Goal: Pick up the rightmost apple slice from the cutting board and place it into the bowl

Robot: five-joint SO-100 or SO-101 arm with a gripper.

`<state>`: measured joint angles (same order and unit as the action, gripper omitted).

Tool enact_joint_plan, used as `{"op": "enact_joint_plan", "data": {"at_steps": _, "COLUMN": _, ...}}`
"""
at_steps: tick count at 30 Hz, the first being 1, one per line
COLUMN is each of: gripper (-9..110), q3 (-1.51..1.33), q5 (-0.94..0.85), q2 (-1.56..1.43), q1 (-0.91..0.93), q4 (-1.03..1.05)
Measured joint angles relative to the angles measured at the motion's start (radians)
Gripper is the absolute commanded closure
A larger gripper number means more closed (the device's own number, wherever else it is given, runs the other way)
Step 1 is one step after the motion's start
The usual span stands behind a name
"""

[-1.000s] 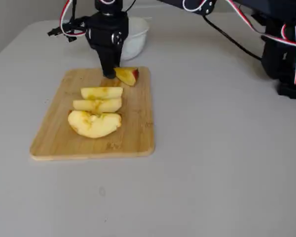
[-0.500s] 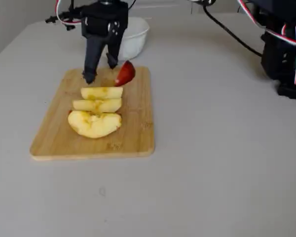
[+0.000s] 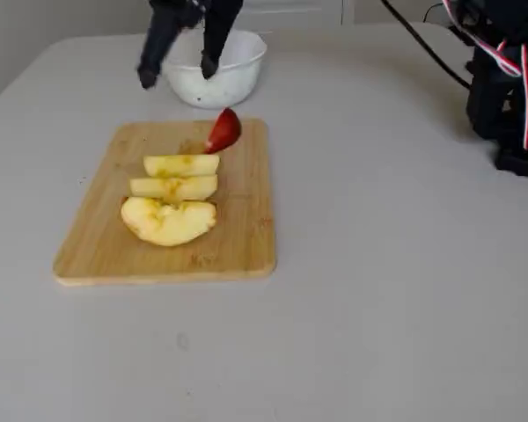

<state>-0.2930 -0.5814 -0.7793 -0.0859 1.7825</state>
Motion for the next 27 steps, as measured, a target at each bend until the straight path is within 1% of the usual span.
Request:
{"op": "enact_joint_plan", "data": {"at_steps": 3, "gripper": 70, "q3": -0.087, "q5": 0.301, "q2": -0.067, "q1": -0.029, "q4": 0.0}}
{"op": "enact_joint_plan", "data": {"at_steps": 5, "gripper": 70, "q3": -0.141, "q5": 0.462, "q2": -0.103, "q1": -0.058, "q4": 0.0}}
{"op": "enact_joint_plan", "data": {"at_steps": 9, "gripper": 70, "q3": -0.278, "q5": 0.721, "q2": -0.199, "q1": -0.155, "q4": 0.0}}
{"op": "enact_joint_plan", "data": {"at_steps": 12, "gripper": 71, "q3": -0.35, "q5": 0.857, "q2": -0.221, "q1": -0.192, "q4": 0.0}}
{"op": "enact_joint_plan", "data": {"at_steps": 15, "gripper": 71, "q3": -0.407, "q5": 0.937, "q2": -0.221, "q1": -0.179, "q4": 0.0}}
{"op": "enact_joint_plan", "data": {"at_steps": 18, "gripper": 71, "q3": -0.442, "q5": 0.971, "q2": -0.193, "q1": -0.141, "q4": 0.0}}
{"op": "enact_joint_plan", "data": {"at_steps": 22, "gripper": 71, "q3": -0.439, "q5": 0.973, "q2": -0.123, "q1": -0.087, "q4": 0.0}}
{"op": "enact_joint_plan", "data": {"at_steps": 27, "gripper": 77, "q3": -0.407, "q5": 0.969, "q2": -0.021, "q1": -0.037, "q4": 0.0}}
